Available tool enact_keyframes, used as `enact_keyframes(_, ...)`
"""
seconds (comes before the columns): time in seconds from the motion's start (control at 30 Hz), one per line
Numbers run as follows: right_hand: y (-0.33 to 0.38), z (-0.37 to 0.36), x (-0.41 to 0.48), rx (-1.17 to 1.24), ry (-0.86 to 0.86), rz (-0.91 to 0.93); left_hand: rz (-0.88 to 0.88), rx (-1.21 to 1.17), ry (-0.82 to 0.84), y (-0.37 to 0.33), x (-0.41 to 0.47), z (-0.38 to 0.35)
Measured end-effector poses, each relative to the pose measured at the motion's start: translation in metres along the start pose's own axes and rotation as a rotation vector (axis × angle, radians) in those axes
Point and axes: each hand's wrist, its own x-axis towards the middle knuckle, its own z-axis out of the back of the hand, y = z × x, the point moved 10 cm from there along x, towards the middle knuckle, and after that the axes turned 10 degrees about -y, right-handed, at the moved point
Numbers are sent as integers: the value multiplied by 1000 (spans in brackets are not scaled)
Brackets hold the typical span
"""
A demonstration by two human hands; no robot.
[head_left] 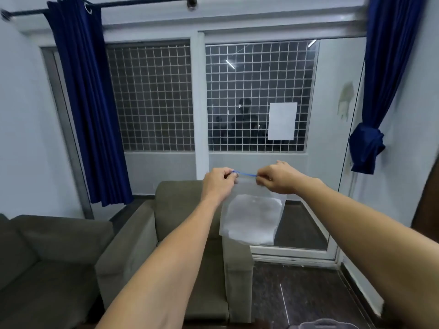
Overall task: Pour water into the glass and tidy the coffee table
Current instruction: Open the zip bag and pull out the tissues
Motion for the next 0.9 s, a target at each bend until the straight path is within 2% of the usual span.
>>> enact_keyframes(0.17,-16,3,-12,70,46,-47,9,23,13,7,3,18)
enact_keyframes(0.47,-10,-5,-3,111,67,-21,73,34,21,40,-1,43)
enact_keyframes(0.6,5,-7,9,42,79,24,194,-58,173,49,-8,46)
enact_keyframes(0.77,32,-2,26,8,50,111,179,119,351,34,-24,47)
enact_keyframes(0.9,65,-7,32,-44,62,250,99,258,409,20,-31,39)
